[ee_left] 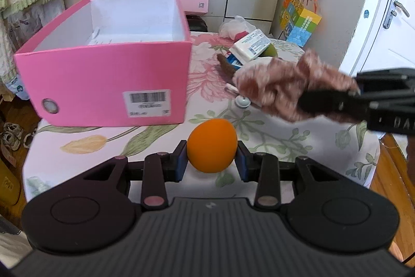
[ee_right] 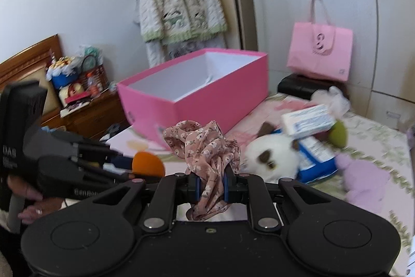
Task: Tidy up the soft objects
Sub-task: 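Carry the floral cloth in the right tool while the left tool carries the orange ball to the pink box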
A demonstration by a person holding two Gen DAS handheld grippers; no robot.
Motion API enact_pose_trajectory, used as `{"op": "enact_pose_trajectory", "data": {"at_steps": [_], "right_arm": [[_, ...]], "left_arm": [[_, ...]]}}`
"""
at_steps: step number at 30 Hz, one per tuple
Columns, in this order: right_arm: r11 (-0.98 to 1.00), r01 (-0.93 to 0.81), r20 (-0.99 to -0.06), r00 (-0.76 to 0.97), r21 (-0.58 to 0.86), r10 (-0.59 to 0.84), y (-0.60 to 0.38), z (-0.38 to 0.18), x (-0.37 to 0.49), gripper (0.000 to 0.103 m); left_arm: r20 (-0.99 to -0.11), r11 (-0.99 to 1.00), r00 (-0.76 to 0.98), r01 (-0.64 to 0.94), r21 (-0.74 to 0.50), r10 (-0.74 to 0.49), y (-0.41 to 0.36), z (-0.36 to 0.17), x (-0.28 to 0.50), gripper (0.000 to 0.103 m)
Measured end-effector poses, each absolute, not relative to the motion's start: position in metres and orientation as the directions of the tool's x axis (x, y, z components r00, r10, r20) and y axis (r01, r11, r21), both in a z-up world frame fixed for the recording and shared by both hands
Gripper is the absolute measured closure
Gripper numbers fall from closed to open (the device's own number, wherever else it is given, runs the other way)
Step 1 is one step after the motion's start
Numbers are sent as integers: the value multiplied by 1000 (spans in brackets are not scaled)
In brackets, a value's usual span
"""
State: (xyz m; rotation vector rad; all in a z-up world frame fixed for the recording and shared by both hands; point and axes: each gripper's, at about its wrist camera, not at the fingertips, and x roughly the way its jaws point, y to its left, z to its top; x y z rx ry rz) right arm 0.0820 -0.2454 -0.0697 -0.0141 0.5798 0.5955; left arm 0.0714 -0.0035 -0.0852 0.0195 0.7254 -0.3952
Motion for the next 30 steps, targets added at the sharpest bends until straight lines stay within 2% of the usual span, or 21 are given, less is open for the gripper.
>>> {"op": "enact_pose_trajectory", "data": {"at_steps": [17, 26, 30], "right_arm": [[777, -605, -570, 580, 176, 581, -184, -34, 79, 83], [779, -613, -530, 621, 131, 578, -166, 1, 113, 82], [793, -599, -494, 659, 111, 567, -162, 14, 133, 82]], "left_arm": [[-659, 919, 672, 387, -76, -337, 66, -25, 77, 66], [-617, 918, 711, 393, -51, -338, 76, 14, 119, 66], [-624, 908, 688, 408, -92, -372, 76, 23, 153, 66]]}}
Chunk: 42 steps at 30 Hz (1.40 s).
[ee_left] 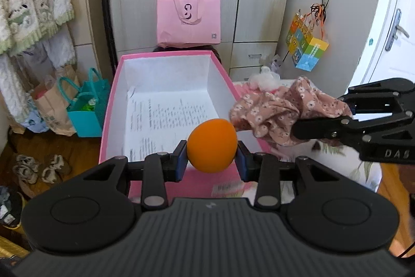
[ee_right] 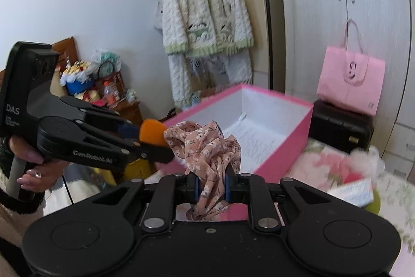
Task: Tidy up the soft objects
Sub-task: 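Carry the floral cloth in the right tool while the left tool carries the orange ball to the pink box, then open the right tool over the pink box while the left tool releases the orange ball inside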
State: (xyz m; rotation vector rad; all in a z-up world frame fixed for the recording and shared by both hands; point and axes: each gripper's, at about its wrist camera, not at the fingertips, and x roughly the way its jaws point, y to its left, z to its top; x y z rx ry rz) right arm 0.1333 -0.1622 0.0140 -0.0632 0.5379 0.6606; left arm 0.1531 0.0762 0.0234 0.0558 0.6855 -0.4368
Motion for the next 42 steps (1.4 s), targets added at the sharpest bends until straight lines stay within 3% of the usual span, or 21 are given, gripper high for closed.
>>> {"op": "enact_pose_trajectory", "data": {"at_steps": [9, 19, 25, 33, 35, 38, 42], "right_arm": [[822, -568, -508, 720, -40, 473, -140, 28, 233, 82], [738, -662, -681, 601, -131, 418, -112, -6, 339, 82], [652, -729, -745, 551, -210, 376, -88, -32, 367, 81], [595, -775, -806, 483, -213, 342, -71, -52, 385, 77], [582, -778, -808, 489, -234, 328, -67, -56, 384, 67], [587, -769, -798, 509, -253, 324, -67, -59, 383, 50], [607, -747, -766, 549, -271, 335, -75, -48, 372, 43]], "left_arm": [[-651, 908, 638, 349, -233, -412, 72, 24, 262, 66], [-735, 953, 607, 215, -214, -302, 62, -21, 366, 66], [-788, 950, 531, 201, -240, -312, 53, -45, 395, 66], [-820, 971, 523, 171, -164, -231, 44, -63, 408, 63], [-816, 976, 537, 165, -144, -211, 45, -62, 407, 61], [-804, 977, 560, 181, -116, -199, 46, -55, 405, 46], [-770, 974, 603, 203, -102, -207, 51, -38, 392, 40]]}}
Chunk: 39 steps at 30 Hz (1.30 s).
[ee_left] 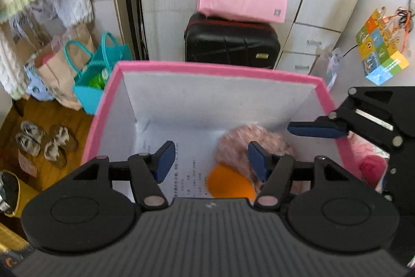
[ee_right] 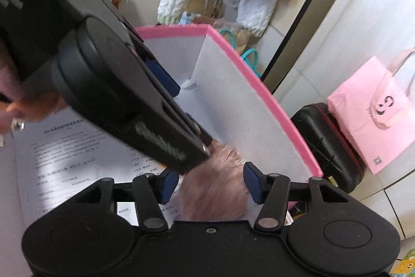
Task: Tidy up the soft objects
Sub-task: 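Open the right tool over the pink box while the left tool releases the orange ball inside, then withdraw both open tools from the box back toward the table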
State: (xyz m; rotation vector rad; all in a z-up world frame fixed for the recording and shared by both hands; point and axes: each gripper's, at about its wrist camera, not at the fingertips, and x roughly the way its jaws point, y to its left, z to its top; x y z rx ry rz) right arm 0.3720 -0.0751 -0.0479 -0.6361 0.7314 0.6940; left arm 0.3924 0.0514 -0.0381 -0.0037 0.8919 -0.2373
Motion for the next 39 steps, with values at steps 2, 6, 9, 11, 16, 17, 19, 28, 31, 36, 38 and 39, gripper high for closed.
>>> {"op": "enact_pose_trajectory", "data": {"at_steps": [2, 6, 9, 11, 16, 17, 19, 28, 31, 36, 38, 39], "right_arm": [[620, -742, -741, 561, -254, 369, -81, -36, 359, 40], [674, -716, -687, 583, -181, 435, -107, -3, 328, 39], [718, -687, -650, 598, -113, 469, -127, 19, 301, 38], [746, -663, -637, 603, -64, 481, -140, 30, 285, 37], [787, -616, -616, 612, 22, 496, -160, 44, 243, 34], [791, -611, -611, 617, 25, 496, -163, 46, 236, 33], [799, -600, -599, 631, 25, 493, -170, 50, 215, 32], [851, -517, -636, 628, 91, 449, -205, 49, 151, 30], [853, -514, -638, 628, 89, 444, -214, 44, 129, 30], [857, -510, -642, 632, 77, 433, -227, 38, 95, 28], [857, -511, -643, 635, 67, 429, -232, 37, 82, 26], [856, -513, -642, 637, 60, 426, -233, 36, 76, 24]], "left_arm": [[-755, 969, 617, 227, -102, -224, 56, -25, 381, 40], [-709, 963, 664, 256, -82, -237, 66, 1, 349, 38], [-688, 955, 682, 293, -53, -248, 72, 18, 320, 34], [-683, 949, 688, 315, -25, -247, 74, 27, 304, 34], [-660, 930, 696, 367, -14, -284, 77, 49, 260, 29], [-654, 925, 696, 379, -16, -296, 78, 53, 251, 29], [-642, 912, 693, 410, -24, -328, 78, 61, 231, 27], [-668, 835, 583, 541, -105, -462, 74, 69, 161, 26], [-676, 818, 571, 568, -85, -467, 65, 66, 142, 26], [-688, 782, 550, 622, -42, -473, 46, 62, 113, 24], [-689, 762, 539, 647, -28, -484, 36, 61, 101, 19], [-686, 752, 537, 659, -22, -491, 31, 60, 95, 17]]}}
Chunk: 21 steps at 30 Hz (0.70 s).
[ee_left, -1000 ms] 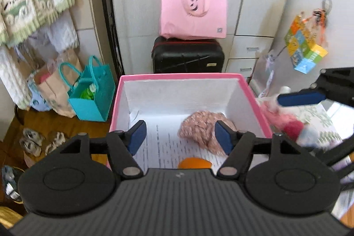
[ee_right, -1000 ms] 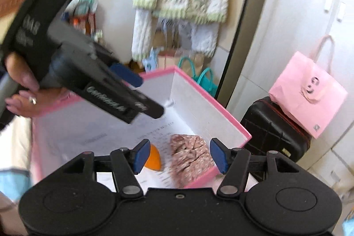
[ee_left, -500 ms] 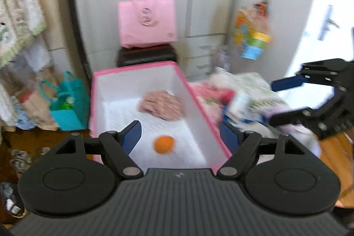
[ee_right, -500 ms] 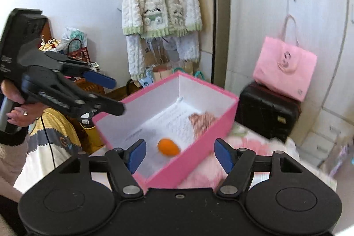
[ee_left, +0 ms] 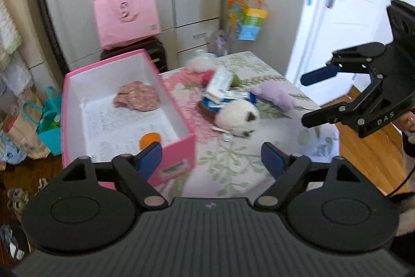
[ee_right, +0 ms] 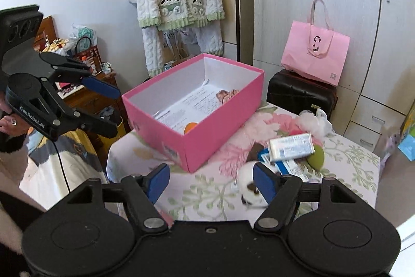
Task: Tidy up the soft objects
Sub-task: 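Withdraw both open tools from the box back toward the table, then grasp the white plush cat toy with the left tool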
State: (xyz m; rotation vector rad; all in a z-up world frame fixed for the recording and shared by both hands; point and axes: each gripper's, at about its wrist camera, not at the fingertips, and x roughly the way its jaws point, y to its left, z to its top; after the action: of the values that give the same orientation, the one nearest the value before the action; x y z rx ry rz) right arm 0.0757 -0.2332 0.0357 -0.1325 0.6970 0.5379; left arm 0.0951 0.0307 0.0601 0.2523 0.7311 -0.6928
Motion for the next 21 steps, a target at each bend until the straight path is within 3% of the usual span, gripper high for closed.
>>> {"op": "enact_pose_trajectory", "data": {"at_steps": [2, 14, 18, 21], "right_arm": [[854, -518, -636, 643, 47, 425, -236, 33, 65, 17], [837, -546, -650, 648, -33, 397, -248, -12, 48, 16], [825, -562, -628, 665, -64, 404, -251, -28, 53, 16], [815, -557, -610, 705, -163, 360, -246, -50, 60, 16]], "left_arm": [[-688, 735, 529, 678, -10, -497, 19, 57, 87, 16], [-723, 712, 431, 692, -120, -540, -28, 19, 97, 16], [-721, 723, 440, 680, -122, -535, -42, 6, 107, 16], [-700, 728, 493, 683, -57, -518, -59, -11, 108, 18]]}}
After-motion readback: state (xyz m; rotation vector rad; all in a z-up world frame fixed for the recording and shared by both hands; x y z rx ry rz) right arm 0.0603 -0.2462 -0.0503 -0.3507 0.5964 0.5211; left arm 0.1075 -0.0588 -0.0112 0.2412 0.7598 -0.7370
